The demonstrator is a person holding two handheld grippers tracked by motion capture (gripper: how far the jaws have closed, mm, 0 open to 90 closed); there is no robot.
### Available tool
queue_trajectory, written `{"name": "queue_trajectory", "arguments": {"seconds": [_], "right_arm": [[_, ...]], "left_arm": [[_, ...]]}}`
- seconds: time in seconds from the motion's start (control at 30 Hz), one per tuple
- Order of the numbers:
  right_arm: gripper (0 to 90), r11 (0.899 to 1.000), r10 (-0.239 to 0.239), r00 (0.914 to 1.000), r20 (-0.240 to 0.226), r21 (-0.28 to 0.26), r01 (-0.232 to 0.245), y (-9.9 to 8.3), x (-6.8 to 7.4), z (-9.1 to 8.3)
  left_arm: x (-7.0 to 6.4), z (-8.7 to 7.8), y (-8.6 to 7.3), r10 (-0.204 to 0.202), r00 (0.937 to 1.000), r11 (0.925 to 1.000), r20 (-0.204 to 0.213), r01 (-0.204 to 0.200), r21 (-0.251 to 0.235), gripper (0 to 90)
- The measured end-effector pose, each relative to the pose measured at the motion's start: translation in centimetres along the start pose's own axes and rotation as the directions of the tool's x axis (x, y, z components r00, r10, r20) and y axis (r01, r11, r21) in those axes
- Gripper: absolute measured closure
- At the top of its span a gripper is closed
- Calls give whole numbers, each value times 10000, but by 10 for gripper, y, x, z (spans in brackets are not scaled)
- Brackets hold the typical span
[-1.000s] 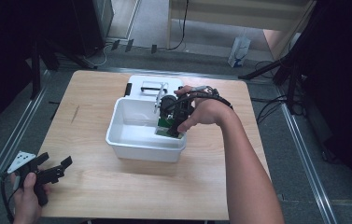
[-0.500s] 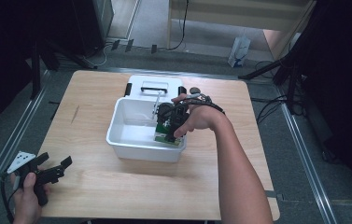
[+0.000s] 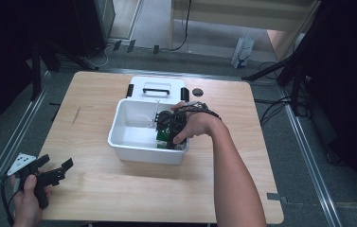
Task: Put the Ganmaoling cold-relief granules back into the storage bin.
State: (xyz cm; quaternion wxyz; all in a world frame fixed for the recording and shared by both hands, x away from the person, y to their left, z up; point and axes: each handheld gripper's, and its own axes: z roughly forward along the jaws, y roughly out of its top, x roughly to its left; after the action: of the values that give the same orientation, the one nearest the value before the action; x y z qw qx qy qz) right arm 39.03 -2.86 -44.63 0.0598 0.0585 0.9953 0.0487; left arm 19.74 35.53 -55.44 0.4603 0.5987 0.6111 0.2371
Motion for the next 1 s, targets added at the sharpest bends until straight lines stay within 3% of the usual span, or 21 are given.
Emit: {"name": "queue_trajectory", "arguments": {"seconds": [0.2,0.37,0.67,0.83,0.9,1.0], "right_arm": [[123,9998,162,9999,55,131,-162,1,1,-2],[105,9971,574,9983,35,-511,-571,1,-6,-17],[59,9901,1054,9941,238,-957,-1027,-4,-7,-45],[42,9735,1779,9835,321,-1515,-1712,-11,-9,-69],[42,9610,2258,9736,343,-1718,-2168,-14,-11,-78],[36,9354,3103,9504,198,-1844,-3016,-22,-14,-89]], "left_arm": [[0,0,0,0,10000,10000,1,0,-2,13],[0,0,0,-15,10000,10000,-6,15,-24,13],[0,0,0,-1,10000,10000,-35,1,-38,13],[0,1,0,19,10000,10000,-46,-19,-30,13],[0,0,0,26,10000,10000,-49,-26,-27,13],[0,0,0,24,10000,10000,-51,-24,-15,13]]}}
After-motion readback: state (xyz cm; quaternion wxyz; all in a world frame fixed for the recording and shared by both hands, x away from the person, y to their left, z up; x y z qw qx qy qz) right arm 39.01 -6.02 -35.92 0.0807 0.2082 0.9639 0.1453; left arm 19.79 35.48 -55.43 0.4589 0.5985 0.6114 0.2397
